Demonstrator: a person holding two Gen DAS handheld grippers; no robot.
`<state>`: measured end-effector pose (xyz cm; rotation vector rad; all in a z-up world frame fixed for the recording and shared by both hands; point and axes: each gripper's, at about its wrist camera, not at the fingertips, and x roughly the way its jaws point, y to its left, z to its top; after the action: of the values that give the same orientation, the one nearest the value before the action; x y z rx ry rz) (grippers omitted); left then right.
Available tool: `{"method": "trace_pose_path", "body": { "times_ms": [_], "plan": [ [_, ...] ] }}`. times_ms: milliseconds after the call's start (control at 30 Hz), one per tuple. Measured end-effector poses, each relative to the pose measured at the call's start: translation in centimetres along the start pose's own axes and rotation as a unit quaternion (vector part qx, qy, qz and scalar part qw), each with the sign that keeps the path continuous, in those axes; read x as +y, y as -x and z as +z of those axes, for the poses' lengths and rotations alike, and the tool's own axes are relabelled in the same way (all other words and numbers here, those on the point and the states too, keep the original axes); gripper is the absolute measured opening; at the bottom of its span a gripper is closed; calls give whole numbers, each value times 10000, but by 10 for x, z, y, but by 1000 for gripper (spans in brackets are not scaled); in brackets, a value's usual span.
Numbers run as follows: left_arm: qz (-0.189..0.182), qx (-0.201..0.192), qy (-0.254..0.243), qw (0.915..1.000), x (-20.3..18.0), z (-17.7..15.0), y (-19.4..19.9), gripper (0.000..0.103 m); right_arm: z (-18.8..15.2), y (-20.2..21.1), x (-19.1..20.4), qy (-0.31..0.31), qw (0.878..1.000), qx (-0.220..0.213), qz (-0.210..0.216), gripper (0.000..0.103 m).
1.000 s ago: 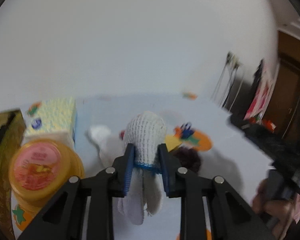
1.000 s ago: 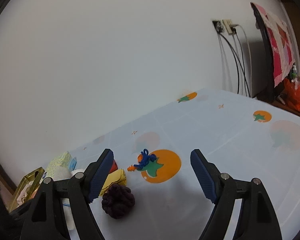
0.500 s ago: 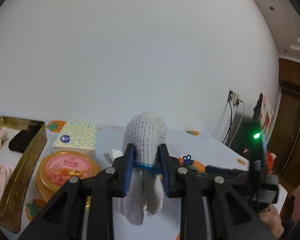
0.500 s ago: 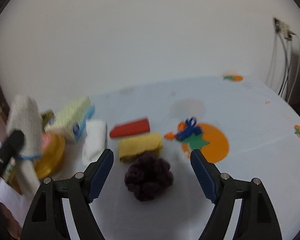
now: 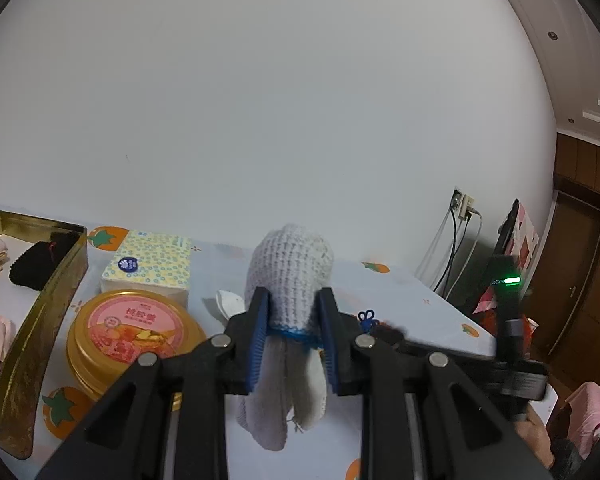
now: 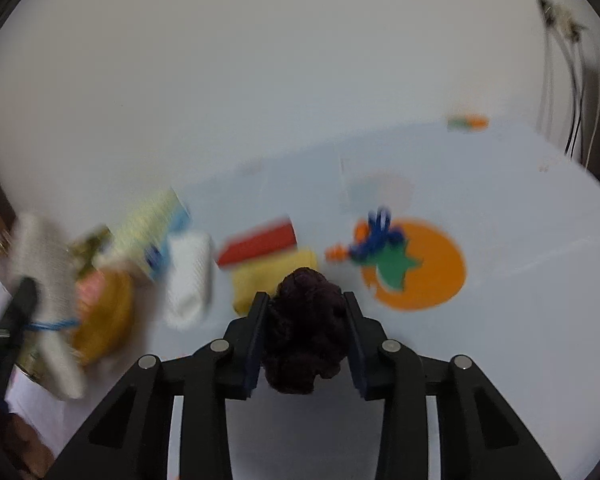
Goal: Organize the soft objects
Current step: 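Grasp the purple pom-pom with the right gripper while the left gripper holds the glove plush, then carry the glove plush and purple pom-pom over the gold tray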
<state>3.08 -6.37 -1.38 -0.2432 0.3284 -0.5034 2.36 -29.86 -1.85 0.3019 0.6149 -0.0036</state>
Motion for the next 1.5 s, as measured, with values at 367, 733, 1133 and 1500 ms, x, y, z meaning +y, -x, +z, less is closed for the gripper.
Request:
{"method": "trace_pose_path", "body": {
  "times_ms": [367, 733, 1133, 1500],
  "plan": [
    [-108, -91, -27, 9999, 3, 0, 8, 23, -21, 68, 20, 180, 9830, -1780, -407, 38],
    [-139, -152, 36, 9998, 12, 1, 23, 23, -34, 85, 51, 15, 9771, -2079, -460, 38],
    [130, -235, -14, 9996, 34, 14, 57, 23, -40, 75, 105, 105, 9816, -1896, 174, 38],
    [347, -488, 125, 9981, 71, 28, 89, 23, -38, 76, 166, 525, 9780, -1911, 645, 38]
  ]
}}
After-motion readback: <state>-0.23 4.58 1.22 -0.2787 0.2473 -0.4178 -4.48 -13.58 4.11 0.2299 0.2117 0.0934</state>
